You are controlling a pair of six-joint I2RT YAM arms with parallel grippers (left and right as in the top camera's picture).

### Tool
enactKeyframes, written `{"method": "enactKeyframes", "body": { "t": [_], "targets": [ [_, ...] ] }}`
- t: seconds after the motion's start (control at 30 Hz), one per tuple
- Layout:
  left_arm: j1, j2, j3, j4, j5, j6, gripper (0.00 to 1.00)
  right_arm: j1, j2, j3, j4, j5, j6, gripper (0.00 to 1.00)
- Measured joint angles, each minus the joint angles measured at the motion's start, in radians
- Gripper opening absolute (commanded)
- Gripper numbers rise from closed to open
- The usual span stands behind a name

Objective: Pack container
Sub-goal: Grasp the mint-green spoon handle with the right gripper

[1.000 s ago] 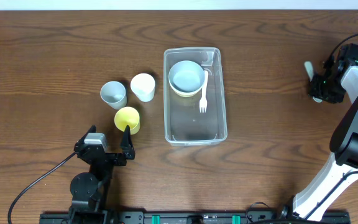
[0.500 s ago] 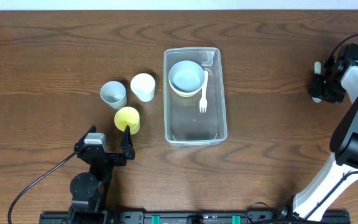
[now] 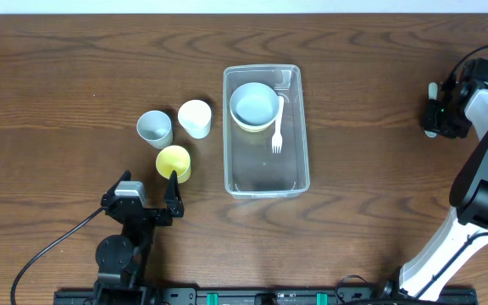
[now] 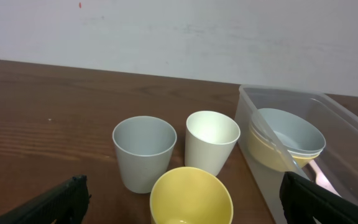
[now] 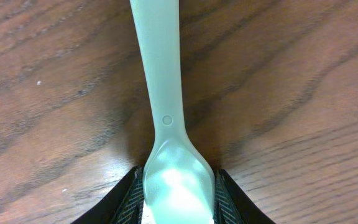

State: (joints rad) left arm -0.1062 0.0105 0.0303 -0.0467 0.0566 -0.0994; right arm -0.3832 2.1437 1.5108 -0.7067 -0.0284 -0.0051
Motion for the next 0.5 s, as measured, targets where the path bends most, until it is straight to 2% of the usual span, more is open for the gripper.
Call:
{"method": "enactKeyframes", "body": {
  "t": [0.07, 0.23, 0.5],
  "targets": [
    [0.000, 0.000, 0.000, 0.000, 0.000, 0.000, 0.98, 0.000, 0.004, 0.010, -0.009, -0.010, 0.000, 0.30],
    [0.000, 0.000, 0.000, 0.000, 0.000, 0.000, 0.98, 0.000, 0.006, 0.029, -0.017, -0.026, 0.004, 0.50],
    [0.000, 0.000, 0.000, 0.000, 0.000, 0.000, 0.98, 0.000, 0.006, 0.031, 0.026, -0.029, 0.005, 0.57]
  ]
}}
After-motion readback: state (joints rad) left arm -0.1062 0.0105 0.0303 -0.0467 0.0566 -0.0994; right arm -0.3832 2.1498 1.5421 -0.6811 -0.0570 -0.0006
